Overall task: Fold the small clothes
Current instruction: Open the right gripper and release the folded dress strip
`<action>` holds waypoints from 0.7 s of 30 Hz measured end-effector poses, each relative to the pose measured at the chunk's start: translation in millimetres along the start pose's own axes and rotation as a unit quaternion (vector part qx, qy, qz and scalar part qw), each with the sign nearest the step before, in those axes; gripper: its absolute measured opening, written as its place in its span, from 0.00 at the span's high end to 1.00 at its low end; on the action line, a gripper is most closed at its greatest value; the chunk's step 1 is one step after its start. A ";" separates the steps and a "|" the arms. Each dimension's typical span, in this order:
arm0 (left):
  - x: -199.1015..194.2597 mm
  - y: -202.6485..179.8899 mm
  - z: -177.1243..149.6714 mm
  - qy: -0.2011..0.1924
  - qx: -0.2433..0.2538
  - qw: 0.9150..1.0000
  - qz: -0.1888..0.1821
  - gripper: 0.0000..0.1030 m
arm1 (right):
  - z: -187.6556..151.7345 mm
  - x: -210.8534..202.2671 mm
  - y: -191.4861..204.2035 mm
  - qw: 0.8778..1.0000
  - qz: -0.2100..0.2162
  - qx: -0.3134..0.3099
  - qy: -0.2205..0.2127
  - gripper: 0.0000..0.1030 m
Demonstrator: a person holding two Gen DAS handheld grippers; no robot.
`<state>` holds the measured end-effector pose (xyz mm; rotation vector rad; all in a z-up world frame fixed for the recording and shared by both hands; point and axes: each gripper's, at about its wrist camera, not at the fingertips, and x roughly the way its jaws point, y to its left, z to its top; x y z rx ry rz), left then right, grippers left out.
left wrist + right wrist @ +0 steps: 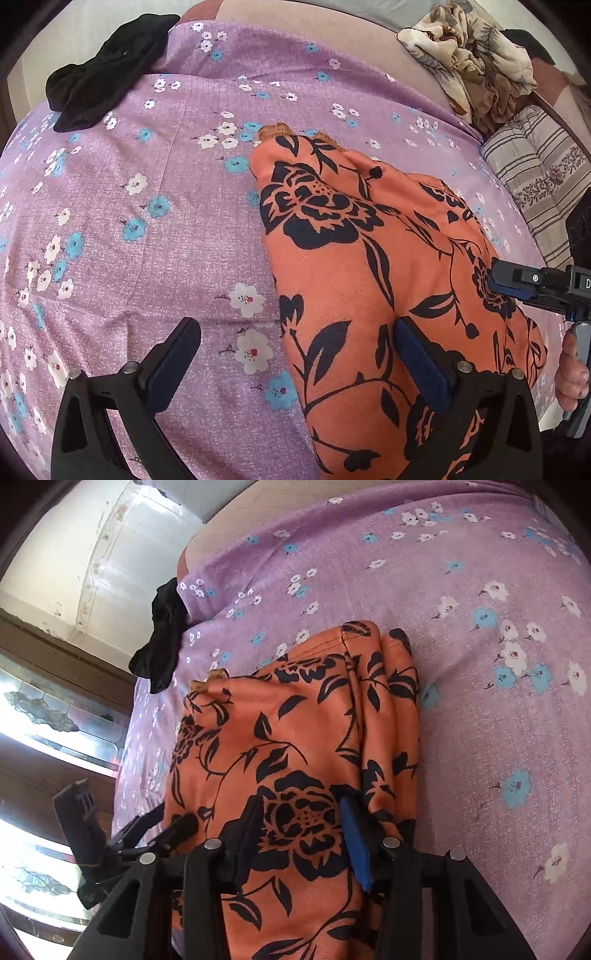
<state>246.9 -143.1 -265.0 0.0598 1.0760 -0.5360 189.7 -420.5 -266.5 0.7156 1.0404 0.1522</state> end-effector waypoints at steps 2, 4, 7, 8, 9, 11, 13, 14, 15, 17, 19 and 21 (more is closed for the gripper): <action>-3.8 1.3 2.1 0.000 -0.001 1.000 -0.006 0.00 | 3.0 -8.5 -1.3 1.000 0.008 0.002 -0.015 0.54; -9.2 3.5 4.1 -0.007 -0.008 1.000 -0.023 0.00 | 7.2 -19.7 -3.5 0.999 0.007 0.002 -0.034 0.53; -14.3 8.6 9.0 -0.010 -0.032 0.996 -0.078 0.00 | 11.3 -34.6 -15.9 0.999 0.004 0.011 -0.048 0.39; -14.5 11.7 10.1 -0.007 -0.041 0.994 -0.097 0.00 | 14.6 -37.9 -21.6 0.999 0.004 0.016 -0.047 0.39; -13.4 14.6 10.9 -0.002 -0.048 0.992 -0.115 0.00 | 15.9 -41.1 -27.3 0.999 0.004 0.022 -0.047 0.39; -7.7 18.6 11.3 0.015 -0.058 0.989 -0.136 0.00 | 16.5 -45.0 -37.8 0.998 0.007 0.036 -0.045 0.36; -0.6 18.7 9.9 0.031 -0.064 0.988 -0.140 0.00 | 15.7 -42.1 -45.3 0.999 0.007 0.042 -0.034 0.36; 3.3 18.4 8.6 0.038 -0.066 0.987 -0.143 0.00 | 14.7 -39.9 -48.7 0.999 0.005 0.041 -0.023 0.36; 6.9 17.9 7.8 0.045 -0.069 0.985 -0.149 0.00 | 13.1 -35.9 -50.3 0.999 0.001 0.038 -0.012 0.36; 12.2 15.3 5.8 0.056 -0.074 0.981 -0.171 0.00 | 9.0 -29.1 -54.6 0.999 -0.005 0.031 0.006 0.36; 15.1 11.8 3.8 0.064 -0.075 0.976 -0.193 0.00 | 5.0 -22.6 -59.1 0.999 0.005 0.029 0.023 0.36; 17.7 10.3 2.0 0.068 -0.075 0.973 -0.209 0.00 | 2.1 -17.4 -63.4 0.999 0.018 0.029 0.033 0.36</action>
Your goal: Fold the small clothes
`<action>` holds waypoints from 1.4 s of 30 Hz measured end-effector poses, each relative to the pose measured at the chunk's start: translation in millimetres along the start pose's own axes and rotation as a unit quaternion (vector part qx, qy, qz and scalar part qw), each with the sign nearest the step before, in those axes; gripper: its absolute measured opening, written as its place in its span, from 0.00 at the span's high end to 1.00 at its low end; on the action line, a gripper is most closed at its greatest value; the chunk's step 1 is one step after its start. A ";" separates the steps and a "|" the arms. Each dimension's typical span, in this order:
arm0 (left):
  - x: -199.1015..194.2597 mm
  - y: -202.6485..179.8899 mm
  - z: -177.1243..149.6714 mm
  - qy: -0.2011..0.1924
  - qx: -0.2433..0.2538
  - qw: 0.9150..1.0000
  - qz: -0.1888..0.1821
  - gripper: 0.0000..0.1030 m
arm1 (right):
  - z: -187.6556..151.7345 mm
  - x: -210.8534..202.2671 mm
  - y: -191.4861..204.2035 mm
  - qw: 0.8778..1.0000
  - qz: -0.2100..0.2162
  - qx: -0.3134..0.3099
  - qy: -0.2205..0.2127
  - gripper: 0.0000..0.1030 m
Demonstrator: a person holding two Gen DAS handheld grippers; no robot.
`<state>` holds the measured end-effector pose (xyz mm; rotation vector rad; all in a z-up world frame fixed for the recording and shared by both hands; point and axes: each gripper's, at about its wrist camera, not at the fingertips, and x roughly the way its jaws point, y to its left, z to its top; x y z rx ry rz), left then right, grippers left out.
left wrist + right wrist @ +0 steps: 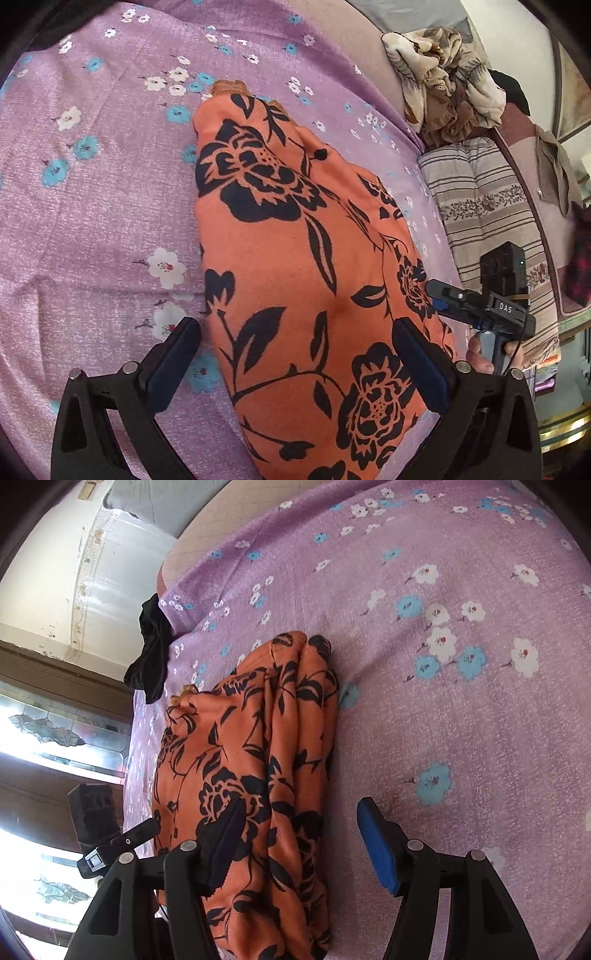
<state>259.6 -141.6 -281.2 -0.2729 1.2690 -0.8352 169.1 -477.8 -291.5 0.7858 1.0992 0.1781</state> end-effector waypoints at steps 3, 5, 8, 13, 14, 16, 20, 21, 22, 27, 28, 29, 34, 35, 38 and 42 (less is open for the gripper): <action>2.1 2.2 0.1 -0.001 -0.013 1.000 -0.025 0.00 | -1.5 6.0 -8.6 1.000 0.025 0.004 0.004 0.35; 2.3 5.4 1.3 -0.003 -0.025 0.999 -0.041 0.00 | -0.7 7.2 -14.6 0.998 0.058 0.014 -0.004 0.28; 1.6 9.2 1.9 -0.006 -0.034 0.998 -0.054 0.00 | 2.0 11.8 -20.3 0.994 0.106 0.027 -0.021 0.25; 5.6 5.1 -0.1 -0.005 -0.021 0.998 -0.065 0.00 | 4.3 25.6 -4.9 0.989 0.144 0.002 -0.038 0.24; 8.5 1.8 -0.2 -0.005 -0.019 0.998 -0.066 0.00 | 3.8 27.7 0.7 0.988 0.147 -0.005 -0.042 0.24; 7.6 0.6 -2.7 -0.007 -0.013 0.998 -0.064 0.00 | 1.7 28.9 9.9 0.985 0.167 -0.014 -0.046 0.24; 1.9 0.2 -3.0 -0.015 -0.015 0.997 -0.068 0.07 | -3.7 25.2 31.3 0.981 0.178 -0.057 -0.050 0.24; 2.5 0.8 -3.0 -0.013 -0.013 0.998 -0.060 0.09 | -3.6 29.7 31.2 0.984 0.162 -0.054 -0.040 0.24; 6.2 0.8 -3.1 -0.004 -0.008 0.999 -0.044 0.16 | -3.7 36.9 27.6 0.987 0.153 -0.045 -0.026 0.24; 7.6 -2.2 -4.6 -0.006 0.001 1.000 -0.027 0.20 | -8.9 45.8 34.6 0.991 0.111 -0.070 -0.012 0.33; 7.3 -2.4 -4.7 -0.010 -0.001 1.000 -0.022 0.27 | -10.1 46.4 37.2 0.992 0.098 -0.079 -0.014 0.37; 6.4 -1.4 -4.8 -0.013 -0.003 1.000 -0.014 0.34 | -11.1 47.7 38.8 0.992 0.086 -0.087 -0.015 0.41; -4.0 3.4 -2.8 -0.030 -0.014 0.999 -0.023 0.50 | -9.9 40.2 52.2 0.992 0.064 -0.104 -0.034 0.51; -7.8 5.0 -4.1 -0.034 -0.013 0.999 -0.022 0.51 | -9.5 37.5 58.2 0.991 0.060 -0.112 -0.040 0.53; -17.6 5.1 -4.2 -0.046 -0.014 0.999 -0.020 0.52 | -8.8 29.6 74.2 0.989 0.057 -0.125 -0.056 0.56; -39.9 7.0 -2.1 -0.069 -0.019 0.997 -0.028 0.52 | -9.3 22.6 91.8 0.986 0.067 -0.132 -0.071 0.58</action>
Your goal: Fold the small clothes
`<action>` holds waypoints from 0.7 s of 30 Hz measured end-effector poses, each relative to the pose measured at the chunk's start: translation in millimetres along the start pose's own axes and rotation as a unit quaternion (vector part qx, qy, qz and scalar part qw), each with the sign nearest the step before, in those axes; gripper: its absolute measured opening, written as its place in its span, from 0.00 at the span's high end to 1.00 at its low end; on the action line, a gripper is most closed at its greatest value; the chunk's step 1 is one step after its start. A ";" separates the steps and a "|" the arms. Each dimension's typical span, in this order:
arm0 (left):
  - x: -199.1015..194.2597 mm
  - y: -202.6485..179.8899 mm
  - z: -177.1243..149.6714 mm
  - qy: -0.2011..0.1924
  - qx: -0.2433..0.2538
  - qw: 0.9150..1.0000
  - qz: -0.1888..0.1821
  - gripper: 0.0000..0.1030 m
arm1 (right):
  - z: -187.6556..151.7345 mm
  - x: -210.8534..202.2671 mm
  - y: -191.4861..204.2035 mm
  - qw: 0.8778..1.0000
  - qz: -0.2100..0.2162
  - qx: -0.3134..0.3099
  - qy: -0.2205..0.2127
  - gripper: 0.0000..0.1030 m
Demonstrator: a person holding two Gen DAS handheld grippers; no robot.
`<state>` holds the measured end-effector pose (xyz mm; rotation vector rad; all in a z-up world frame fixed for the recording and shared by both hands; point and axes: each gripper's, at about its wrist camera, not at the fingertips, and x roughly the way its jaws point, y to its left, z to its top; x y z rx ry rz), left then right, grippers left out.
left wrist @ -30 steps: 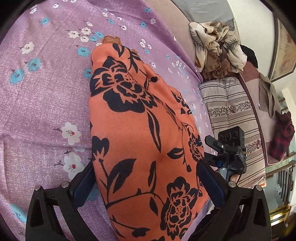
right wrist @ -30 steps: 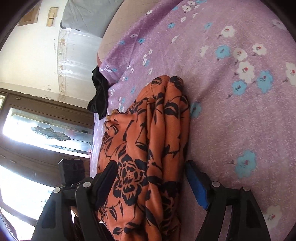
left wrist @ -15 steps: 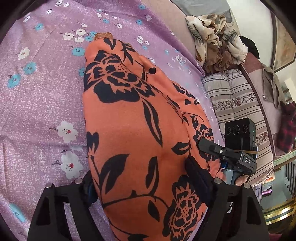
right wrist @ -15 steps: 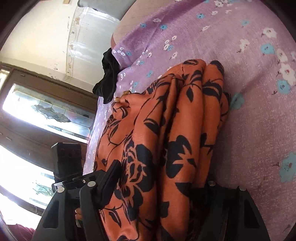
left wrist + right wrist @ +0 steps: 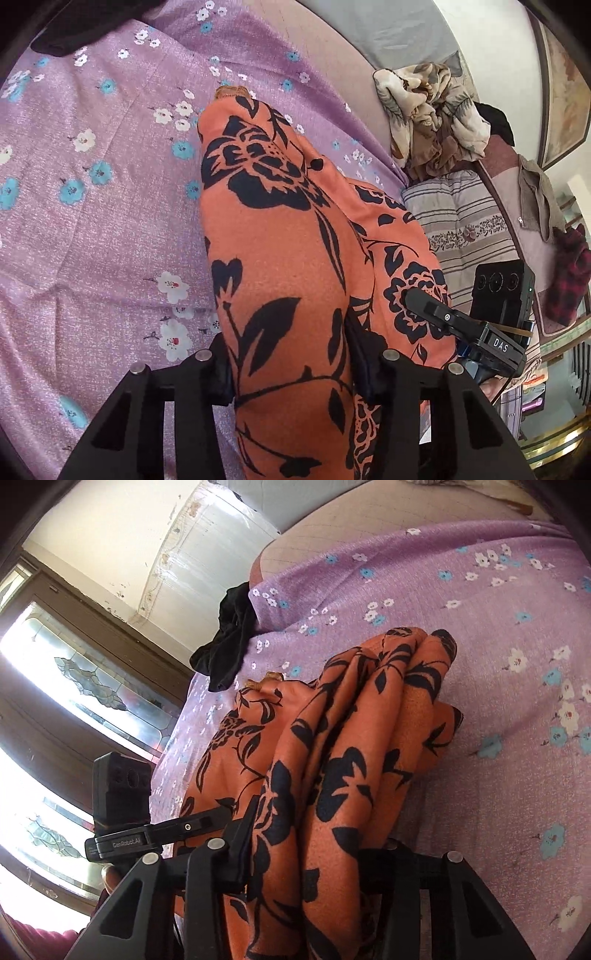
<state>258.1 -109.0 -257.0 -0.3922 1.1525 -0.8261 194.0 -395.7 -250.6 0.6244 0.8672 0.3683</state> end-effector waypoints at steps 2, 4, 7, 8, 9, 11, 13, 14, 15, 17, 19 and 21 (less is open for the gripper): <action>-11.9 -0.2 0.5 -0.009 0.004 1.000 0.002 0.52 | 1.7 -0.5 8.0 1.000 0.006 0.001 -0.005 0.58; -21.4 -1.3 0.6 -0.018 0.008 1.000 0.007 0.52 | 2.1 0.0 16.4 1.000 0.011 -0.001 -0.008 0.58; -34.2 -1.3 -1.4 -0.031 0.016 0.999 0.016 0.52 | 0.6 2.4 30.6 1.000 0.012 -0.007 -0.012 0.58; -37.9 -0.7 -2.2 -0.034 0.016 0.999 0.018 0.52 | 0.3 3.1 34.4 1.000 0.013 -0.008 -0.012 0.58; -40.9 -0.4 -2.9 -0.036 0.016 0.999 0.020 0.52 | -0.4 4.6 37.7 1.000 0.016 -0.007 -0.012 0.58; -50.5 2.1 -4.5 -0.043 0.018 0.999 0.025 0.52 | -1.8 7.3 44.4 1.000 0.021 -0.006 -0.012 0.58; -59.5 4.6 -5.8 -0.050 0.018 0.998 0.031 0.52 | -3.2 12.0 52.3 1.000 0.025 -0.008 -0.012 0.58; -65.1 6.5 -7.1 -0.054 0.018 0.998 0.033 0.52 | -4.8 11.8 55.7 0.999 0.028 -0.009 -0.012 0.58; -70.4 8.1 -8.6 -0.058 0.018 0.997 0.036 0.52 | -5.4 14.3 59.8 0.999 0.031 -0.011 -0.011 0.58; -81.5 11.4 -11.7 -0.067 0.019 0.997 0.041 0.52 | -6.5 19.8 68.2 0.999 0.037 -0.012 -0.011 0.58; -90.8 15.2 -15.3 -0.074 0.017 0.996 0.043 0.52 | -8.6 23.7 76.7 0.999 0.042 -0.015 -0.011 0.58; -97.5 16.8 -17.9 -0.078 0.017 0.996 0.045 0.52 | -13.2 24.7 83.7 0.999 0.046 -0.019 -0.012 0.58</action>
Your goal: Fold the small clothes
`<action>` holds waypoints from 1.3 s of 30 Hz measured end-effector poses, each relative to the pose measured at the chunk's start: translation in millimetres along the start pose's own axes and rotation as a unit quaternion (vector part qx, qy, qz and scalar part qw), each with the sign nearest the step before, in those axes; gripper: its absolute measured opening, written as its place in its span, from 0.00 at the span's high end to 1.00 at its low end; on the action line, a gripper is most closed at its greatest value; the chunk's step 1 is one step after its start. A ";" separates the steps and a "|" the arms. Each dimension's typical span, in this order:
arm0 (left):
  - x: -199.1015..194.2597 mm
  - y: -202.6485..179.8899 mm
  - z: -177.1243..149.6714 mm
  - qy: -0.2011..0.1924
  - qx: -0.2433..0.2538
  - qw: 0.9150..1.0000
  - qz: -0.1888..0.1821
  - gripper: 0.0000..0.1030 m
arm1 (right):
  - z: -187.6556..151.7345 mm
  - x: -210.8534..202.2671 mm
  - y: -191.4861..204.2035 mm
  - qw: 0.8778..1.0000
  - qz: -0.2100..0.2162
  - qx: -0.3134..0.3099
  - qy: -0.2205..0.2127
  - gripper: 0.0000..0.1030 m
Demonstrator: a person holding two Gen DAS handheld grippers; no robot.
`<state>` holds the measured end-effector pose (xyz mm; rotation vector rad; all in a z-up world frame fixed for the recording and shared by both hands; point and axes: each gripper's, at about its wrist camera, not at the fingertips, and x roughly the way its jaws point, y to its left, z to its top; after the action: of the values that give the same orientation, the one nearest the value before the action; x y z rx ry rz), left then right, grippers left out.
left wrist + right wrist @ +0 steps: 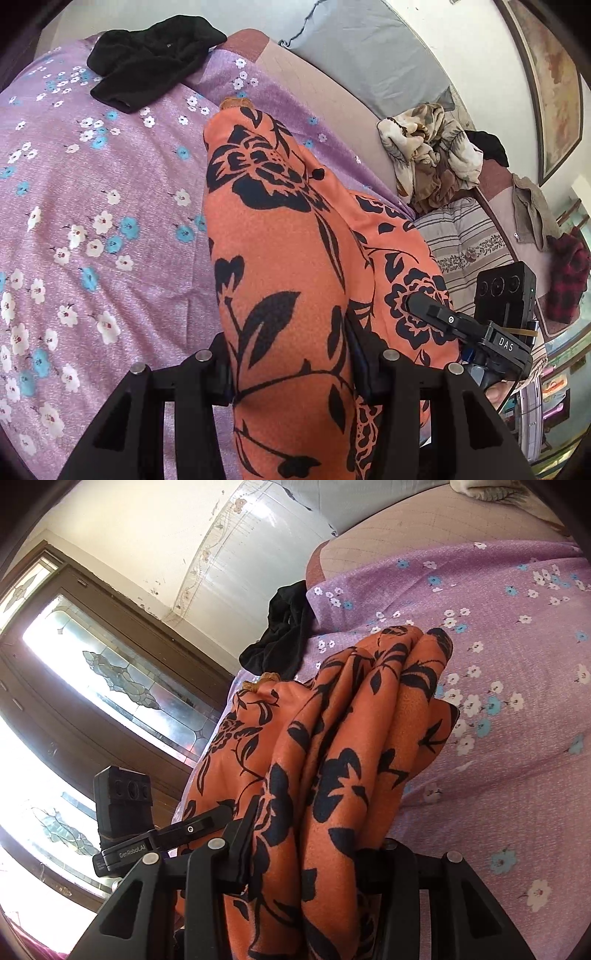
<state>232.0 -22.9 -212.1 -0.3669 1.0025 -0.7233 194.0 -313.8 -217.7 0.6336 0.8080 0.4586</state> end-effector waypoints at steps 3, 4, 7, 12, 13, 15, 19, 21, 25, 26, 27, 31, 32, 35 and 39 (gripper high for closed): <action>-8.0 2.8 -4.7 -0.001 0.000 1.000 0.004 0.52 | -6.7 3.3 8.8 1.000 0.000 -0.002 0.000 0.58; -9.5 2.7 -6.4 -0.001 0.001 1.000 0.006 0.52 | -9.4 3.4 11.4 1.000 -0.001 -0.003 0.000 0.58; -12.9 2.0 -11.4 -0.001 0.000 1.000 0.010 0.52 | -16.8 2.7 16.7 1.000 -0.003 -0.002 0.000 0.58; -14.9 1.5 -20.1 0.001 -0.004 1.000 0.012 0.52 | -24.7 5.4 19.9 1.000 -0.007 -0.001 0.000 0.58; -16.6 4.0 -23.3 0.002 -0.004 1.000 0.013 0.52 | -26.8 6.0 21.1 1.000 -0.010 -0.003 0.000 0.58; -15.6 3.5 -26.3 0.004 -0.003 1.000 0.017 0.52 | -30.9 6.5 20.9 1.000 -0.013 -0.004 0.000 0.58; -10.8 2.8 -32.3 0.010 0.004 0.999 0.030 0.52 | -39.8 8.6 18.2 1.000 -0.025 -0.004 0.002 0.58; -8.8 4.5 -34.9 0.013 0.004 0.999 0.032 0.52 | -43.3 8.9 16.5 1.000 -0.029 -0.008 0.000 0.58; -5.6 3.0 -35.1 0.012 0.010 0.999 0.038 0.52 | -49.1 7.5 9.6 1.000 -0.028 -0.001 -0.010 0.58; -5.0 2.2 -34.7 0.011 0.011 0.999 0.039 0.52 | -50.4 6.3 8.2 1.000 -0.027 0.001 -0.012 0.58; -4.5 1.6 -34.3 0.009 0.013 0.999 0.040 0.52 | -50.7 5.8 6.8 1.000 -0.026 0.003 -0.014 0.58; 0.8 2.1 -31.0 0.003 0.017 0.999 0.050 0.52 | -53.4 5.2 1.0 0.999 -0.023 0.009 -0.027 0.58; 3.1 3.0 -30.2 0.004 0.016 0.998 0.053 0.52 | -55.3 5.1 -0.6 0.999 -0.023 0.012 -0.030 0.58; 11.7 8.2 -29.8 0.014 0.011 0.998 0.068 0.52 | -58.4 13.0 -8.0 0.999 -0.030 0.021 -0.027 0.58; 26.6 21.1 -32.6 0.037 -0.004 0.996 0.083 0.52 | -62.9 26.9 -17.6 0.998 -0.051 0.028 -0.012 0.58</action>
<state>220.8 -25.0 -257.8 -0.2614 1.0914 -0.5864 163.9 -288.9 -276.6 0.6455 0.8285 0.3363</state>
